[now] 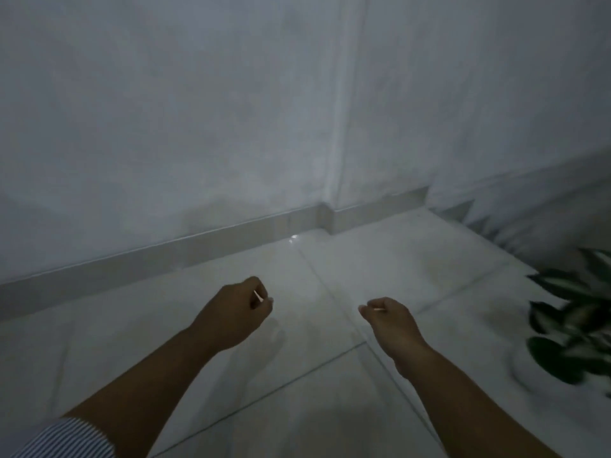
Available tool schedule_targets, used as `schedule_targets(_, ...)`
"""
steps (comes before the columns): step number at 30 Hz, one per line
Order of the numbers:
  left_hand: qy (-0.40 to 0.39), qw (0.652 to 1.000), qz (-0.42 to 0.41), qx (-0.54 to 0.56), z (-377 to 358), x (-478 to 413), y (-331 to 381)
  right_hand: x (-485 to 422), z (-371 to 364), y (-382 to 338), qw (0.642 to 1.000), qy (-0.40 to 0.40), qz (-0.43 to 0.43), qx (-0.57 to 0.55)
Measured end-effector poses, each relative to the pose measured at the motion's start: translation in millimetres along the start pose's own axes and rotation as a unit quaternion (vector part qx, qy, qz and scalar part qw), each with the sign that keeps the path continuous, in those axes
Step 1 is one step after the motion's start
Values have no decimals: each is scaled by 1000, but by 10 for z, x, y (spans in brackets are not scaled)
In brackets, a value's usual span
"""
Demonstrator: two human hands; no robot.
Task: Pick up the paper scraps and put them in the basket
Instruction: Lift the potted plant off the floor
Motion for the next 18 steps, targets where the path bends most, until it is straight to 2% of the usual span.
schedule_targets(4,-44,998,-24,41,-868,-102,458,32,736,725,997,56,-42,24)
schedule_targets(7,-110,991,-54,45,-1552,-45,778,151,1236,1311,991,100,-87,26)
schedule_targets(12,-178,980,-85,36,-2241,-5,1218,243,1816,1985,972,184,-148,15)
schedule_targets(18,-284,954,-95,-20,-2858,-26,1400,-62,2349,2442,950,288,-122,-11)
Point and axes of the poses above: each hand's wrist, its own x-axis away from the middle knuckle, its own z-axis out of the back of the hand, y = z × x, the point moved 6 cm from there along -x, towards the middle knuckle, and after that the axes turned 2 degrees about -z, right-handed, at the moved point
